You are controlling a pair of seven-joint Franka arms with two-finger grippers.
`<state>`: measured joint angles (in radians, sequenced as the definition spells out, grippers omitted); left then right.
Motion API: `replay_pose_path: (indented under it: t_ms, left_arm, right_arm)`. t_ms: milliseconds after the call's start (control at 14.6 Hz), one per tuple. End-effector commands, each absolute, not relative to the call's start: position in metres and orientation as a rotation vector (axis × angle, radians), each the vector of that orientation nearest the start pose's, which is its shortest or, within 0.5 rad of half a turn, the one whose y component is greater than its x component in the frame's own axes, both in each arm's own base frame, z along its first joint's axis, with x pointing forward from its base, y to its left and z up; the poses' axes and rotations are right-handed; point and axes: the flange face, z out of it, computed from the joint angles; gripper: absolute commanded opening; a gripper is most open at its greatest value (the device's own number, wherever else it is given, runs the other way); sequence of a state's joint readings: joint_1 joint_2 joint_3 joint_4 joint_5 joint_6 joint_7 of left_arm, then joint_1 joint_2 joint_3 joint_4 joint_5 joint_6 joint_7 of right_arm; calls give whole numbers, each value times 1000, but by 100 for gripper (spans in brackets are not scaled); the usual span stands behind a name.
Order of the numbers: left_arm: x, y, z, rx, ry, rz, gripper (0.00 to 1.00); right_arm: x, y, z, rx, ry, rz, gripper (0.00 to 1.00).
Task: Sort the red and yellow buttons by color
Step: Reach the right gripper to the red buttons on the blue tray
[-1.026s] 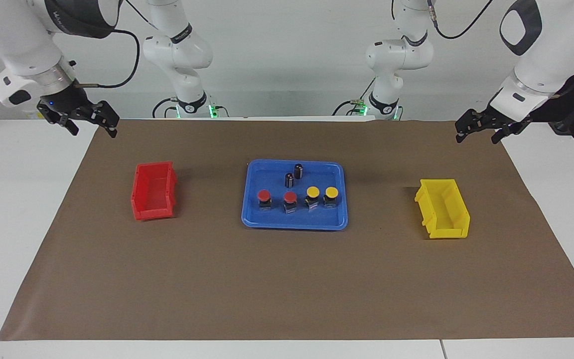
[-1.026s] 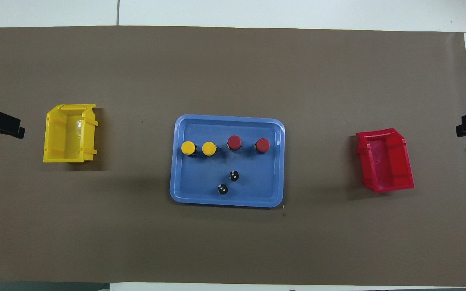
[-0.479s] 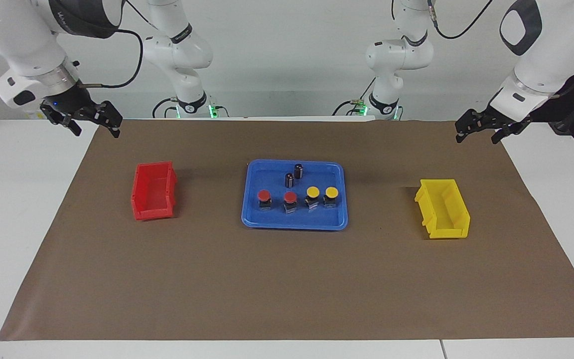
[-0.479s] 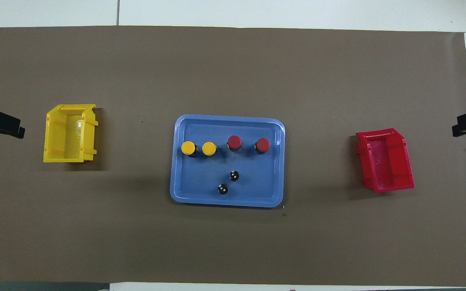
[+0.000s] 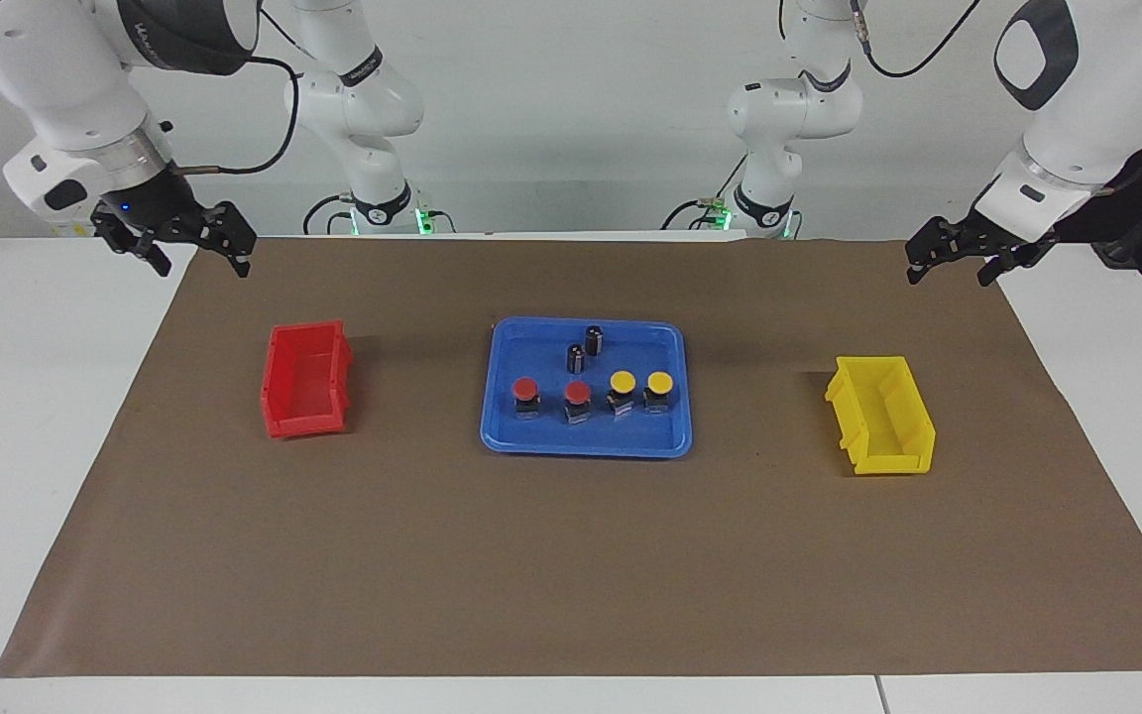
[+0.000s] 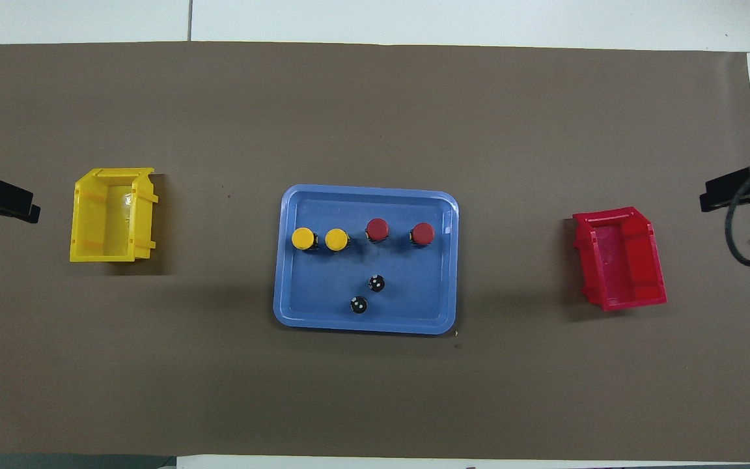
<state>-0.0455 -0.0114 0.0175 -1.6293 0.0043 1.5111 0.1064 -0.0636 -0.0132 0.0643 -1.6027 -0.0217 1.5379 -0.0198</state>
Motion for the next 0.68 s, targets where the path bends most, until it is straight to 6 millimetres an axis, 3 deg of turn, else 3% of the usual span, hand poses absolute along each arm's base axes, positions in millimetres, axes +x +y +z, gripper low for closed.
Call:
replay_pose_path:
  t_ms: [0, 68, 274, 342, 410, 615]
  left_arm:
    - [540, -13, 598, -3108, 231, 186, 100]
    - [540, -13, 598, -3108, 231, 186, 100]
    - [540, -13, 598, -3108, 231, 186, 100]
    - [540, -13, 598, -3108, 231, 186, 100]
    - [540, -13, 598, -3108, 231, 186, 100]
    - [540, -13, 598, -3109, 229, 186, 100]
  right_arm:
    - [569, 67, 618, -3161, -4, 35, 100]
    - [577, 83, 613, -3155, 20, 47, 100]
    - [602, 158, 573, -3146, 64, 34, 100]
    - [608, 185, 551, -3130, 102, -13, 100]
    - [607, 213, 517, -3130, 128, -17, 100]
    - [599, 246, 456, -3116, 160, -42, 100]
